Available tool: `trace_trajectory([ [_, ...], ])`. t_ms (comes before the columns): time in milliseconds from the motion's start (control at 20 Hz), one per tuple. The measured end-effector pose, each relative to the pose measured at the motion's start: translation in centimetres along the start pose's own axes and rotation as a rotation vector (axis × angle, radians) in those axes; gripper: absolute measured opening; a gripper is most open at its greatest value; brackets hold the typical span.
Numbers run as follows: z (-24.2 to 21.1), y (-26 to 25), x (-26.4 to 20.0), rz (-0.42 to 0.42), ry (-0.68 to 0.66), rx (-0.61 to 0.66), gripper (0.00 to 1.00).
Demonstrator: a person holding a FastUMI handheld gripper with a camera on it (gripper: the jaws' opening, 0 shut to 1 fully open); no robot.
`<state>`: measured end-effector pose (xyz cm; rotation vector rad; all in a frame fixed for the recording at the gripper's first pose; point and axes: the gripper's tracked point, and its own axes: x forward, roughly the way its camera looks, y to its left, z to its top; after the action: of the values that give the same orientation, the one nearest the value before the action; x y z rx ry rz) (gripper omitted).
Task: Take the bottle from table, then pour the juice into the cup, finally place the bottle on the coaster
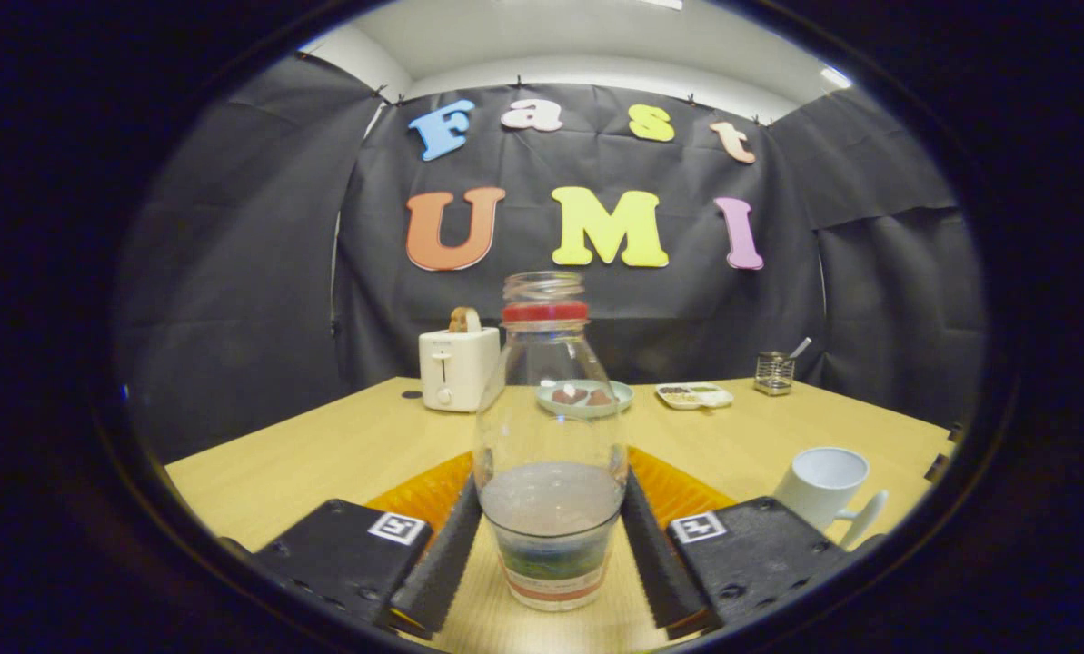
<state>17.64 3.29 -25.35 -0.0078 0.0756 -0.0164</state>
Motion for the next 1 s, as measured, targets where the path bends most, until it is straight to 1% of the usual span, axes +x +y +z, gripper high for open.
trace_trajectory([
  [50,0.8,-0.5,-0.5,-0.001,-0.005,0.005,0.82],
  [200,2.6,-2.2,-1.7,-0.011,-0.013,0.076,0.81],
  [350,4.9,-3.9,-3.1,-0.010,-0.039,0.208,0.81],
  [500,6.6,-4.8,-4.1,0.028,-0.072,0.336,0.81],
  [600,7.3,-5.6,-4.6,0.033,-0.080,0.430,0.81],
  [750,8.1,-5.0,-4.9,0.082,-0.082,0.595,0.81],
  [850,8.5,-4.9,-5.1,0.108,-0.077,0.677,0.80],
  [900,8.3,-5.1,-5.0,0.112,-0.071,0.705,0.81],
  [1000,7.7,-5.8,-4.9,0.091,-0.052,0.758,0.81],
])
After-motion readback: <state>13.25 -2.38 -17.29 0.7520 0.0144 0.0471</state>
